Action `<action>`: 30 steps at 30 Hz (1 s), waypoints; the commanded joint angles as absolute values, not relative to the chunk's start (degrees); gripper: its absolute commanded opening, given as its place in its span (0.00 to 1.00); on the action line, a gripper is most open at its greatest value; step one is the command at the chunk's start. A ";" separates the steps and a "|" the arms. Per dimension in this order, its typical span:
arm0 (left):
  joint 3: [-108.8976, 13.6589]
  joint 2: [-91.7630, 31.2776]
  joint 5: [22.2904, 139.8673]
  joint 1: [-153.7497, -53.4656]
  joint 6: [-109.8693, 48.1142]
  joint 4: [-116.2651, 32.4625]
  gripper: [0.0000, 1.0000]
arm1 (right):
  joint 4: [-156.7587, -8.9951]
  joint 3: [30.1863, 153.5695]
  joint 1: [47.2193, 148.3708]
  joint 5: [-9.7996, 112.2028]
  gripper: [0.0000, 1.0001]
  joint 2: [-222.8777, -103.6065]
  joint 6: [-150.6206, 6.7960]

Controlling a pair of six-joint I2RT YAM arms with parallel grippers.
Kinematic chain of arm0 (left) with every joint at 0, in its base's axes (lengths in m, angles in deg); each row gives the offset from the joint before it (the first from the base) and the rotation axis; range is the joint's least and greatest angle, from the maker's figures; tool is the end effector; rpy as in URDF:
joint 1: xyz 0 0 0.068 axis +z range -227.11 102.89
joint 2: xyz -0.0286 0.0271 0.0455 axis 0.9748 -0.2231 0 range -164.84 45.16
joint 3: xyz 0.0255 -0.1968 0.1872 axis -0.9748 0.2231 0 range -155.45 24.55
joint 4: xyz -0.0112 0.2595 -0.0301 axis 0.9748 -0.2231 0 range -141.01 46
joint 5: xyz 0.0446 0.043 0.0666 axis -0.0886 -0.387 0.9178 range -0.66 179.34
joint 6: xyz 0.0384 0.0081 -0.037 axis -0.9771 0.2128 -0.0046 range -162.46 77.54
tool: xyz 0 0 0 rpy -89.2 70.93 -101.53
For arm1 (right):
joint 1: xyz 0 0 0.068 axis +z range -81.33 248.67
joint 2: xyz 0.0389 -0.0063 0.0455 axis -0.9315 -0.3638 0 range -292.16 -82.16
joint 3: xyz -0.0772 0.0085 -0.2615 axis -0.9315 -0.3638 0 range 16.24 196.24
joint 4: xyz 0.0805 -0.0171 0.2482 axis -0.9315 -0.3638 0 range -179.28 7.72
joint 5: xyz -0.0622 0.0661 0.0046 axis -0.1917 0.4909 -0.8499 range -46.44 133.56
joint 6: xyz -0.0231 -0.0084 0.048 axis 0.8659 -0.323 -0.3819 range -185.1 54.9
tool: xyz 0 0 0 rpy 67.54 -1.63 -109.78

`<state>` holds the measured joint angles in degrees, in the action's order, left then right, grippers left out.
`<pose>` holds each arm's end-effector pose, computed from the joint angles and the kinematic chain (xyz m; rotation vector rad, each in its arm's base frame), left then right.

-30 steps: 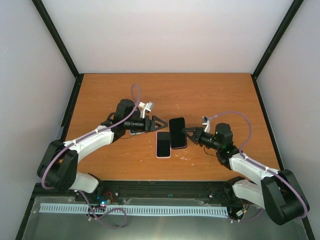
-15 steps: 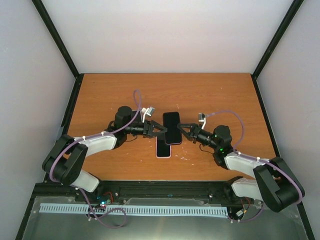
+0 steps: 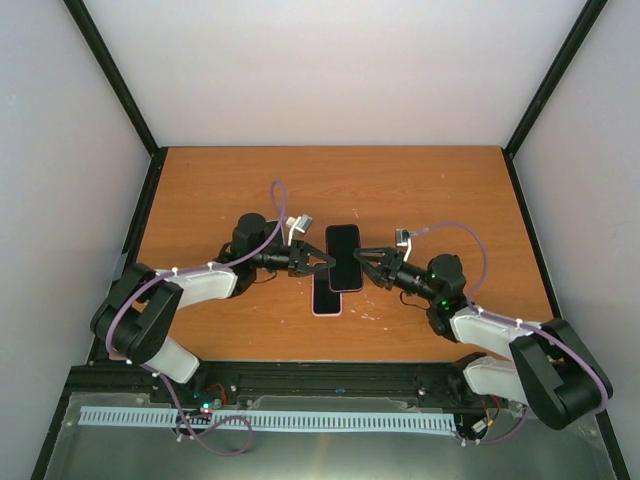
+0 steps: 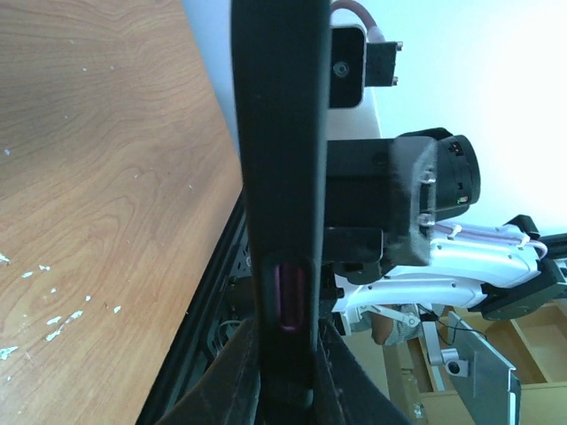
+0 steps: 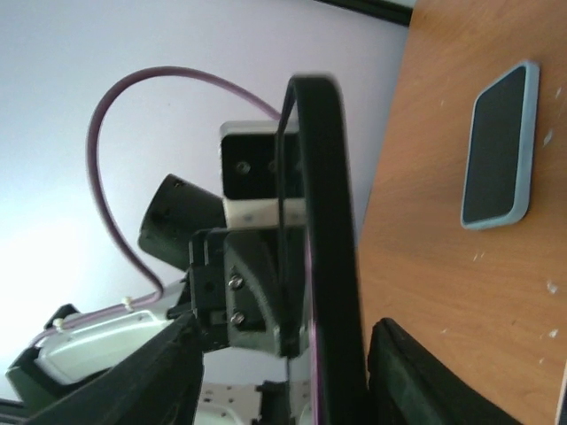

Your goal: Put the phone into the phone case

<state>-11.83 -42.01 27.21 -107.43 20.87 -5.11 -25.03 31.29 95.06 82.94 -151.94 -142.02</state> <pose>0.2407 -0.1771 0.2066 0.3677 2.1878 -2.0008 0.1877 0.1183 0.2002 0.1579 1.8964 1.8564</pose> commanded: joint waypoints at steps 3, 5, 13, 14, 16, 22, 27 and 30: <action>-15.33 -42.48 27.20 -107.67 18.82 -3.22 0.02 | -36.78 28.84 95.39 86.52 0.64 -144.57 -136.00; -15.52 -42.32 27.27 -107.69 19.18 -2.68 0.01 | -42.51 28.93 95.46 86.56 0.67 -142.04 -133.32; -16.76 -42.81 27.03 -107.69 19.09 -2.98 0.01 | -51.64 29.85 95.65 86.82 0.58 -136.82 -130.16; -16.98 -42.97 27.07 -107.69 18.51 -3.56 0.00 | -52.22 29.97 95.61 86.81 0.52 -136.89 -130.29; -17.77 -43.01 28.14 -107.62 15.71 -6.63 0.00 | -52.47 29.96 95.65 87.03 0.41 -136.82 -130.82; -21.02 -43.32 35.28 -107.65 3.19 -22.90 0.00 | -53.58 29.66 95.65 84.01 0.04 -133.67 -134.41; -21.37 -43.20 37.20 -107.63 0.71 -28.69 0.00 | -56.74 29.63 95.65 81.10 0.03 -131.45 -135.14; -20.93 -42.88 34.77 -107.65 2.87 -26.99 0.00 | -56.72 29.98 95.79 81.37 0.10 -131.47 -134.18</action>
<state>-20.11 -43.30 31.76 -107.87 7.89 -25.15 -57.09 29.33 95.58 83.61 -132.88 -132.49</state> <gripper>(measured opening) 0.116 0.079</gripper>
